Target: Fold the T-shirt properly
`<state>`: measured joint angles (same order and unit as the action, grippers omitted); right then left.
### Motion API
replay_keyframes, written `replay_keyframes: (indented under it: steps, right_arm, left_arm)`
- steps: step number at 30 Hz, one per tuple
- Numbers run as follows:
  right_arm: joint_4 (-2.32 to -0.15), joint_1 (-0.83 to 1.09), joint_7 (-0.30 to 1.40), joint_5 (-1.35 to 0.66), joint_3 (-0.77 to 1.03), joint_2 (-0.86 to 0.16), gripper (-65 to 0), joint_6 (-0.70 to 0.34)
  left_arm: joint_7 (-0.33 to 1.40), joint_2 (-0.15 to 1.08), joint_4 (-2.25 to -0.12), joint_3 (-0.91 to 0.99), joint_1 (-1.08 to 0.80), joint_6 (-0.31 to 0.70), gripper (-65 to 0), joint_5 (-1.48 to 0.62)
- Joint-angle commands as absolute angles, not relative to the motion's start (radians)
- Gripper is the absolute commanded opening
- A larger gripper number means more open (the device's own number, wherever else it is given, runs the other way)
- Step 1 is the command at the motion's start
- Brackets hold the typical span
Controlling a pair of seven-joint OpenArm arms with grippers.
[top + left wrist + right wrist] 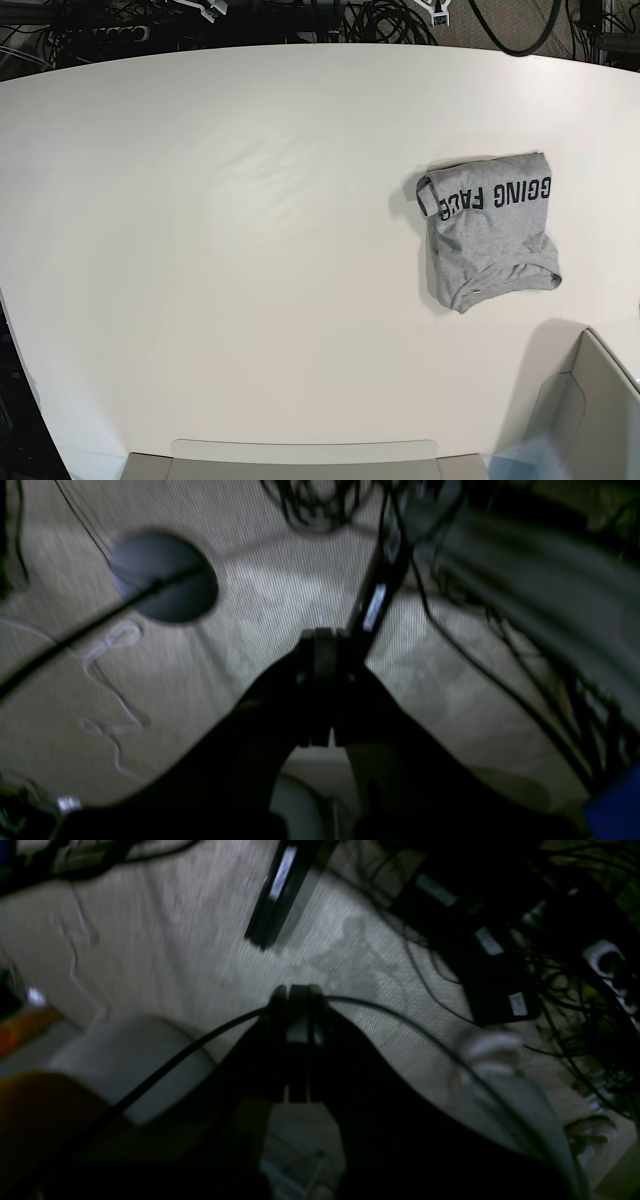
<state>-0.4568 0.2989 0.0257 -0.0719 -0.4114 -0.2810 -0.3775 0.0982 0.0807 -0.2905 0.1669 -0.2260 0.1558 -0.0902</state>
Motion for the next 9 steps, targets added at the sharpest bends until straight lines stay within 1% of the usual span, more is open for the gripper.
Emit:
replay_keyframes:
  steps: [1,5,9]
  right_arm:
    - [-0.449,0.306,0.027,-0.068,-0.438,-0.289,-65.0,-0.392]
    - [-0.366,0.266,0.027,-0.07,-0.547,-0.271,-65.0,-0.392]
    - [-0.213,0.203,0.025,-0.07,-0.654,-0.231,-65.0,-0.392]
  left_arm:
    - [0.091,0.081,-0.277,0.171,-0.216,0.153,-65.0,-0.091]
    - [0.094,0.082,-0.263,0.171,-0.2,0.153,-65.0,-0.091]
    - [0.094,0.082,-0.263,0.173,-0.2,0.153,-65.0,-0.093]
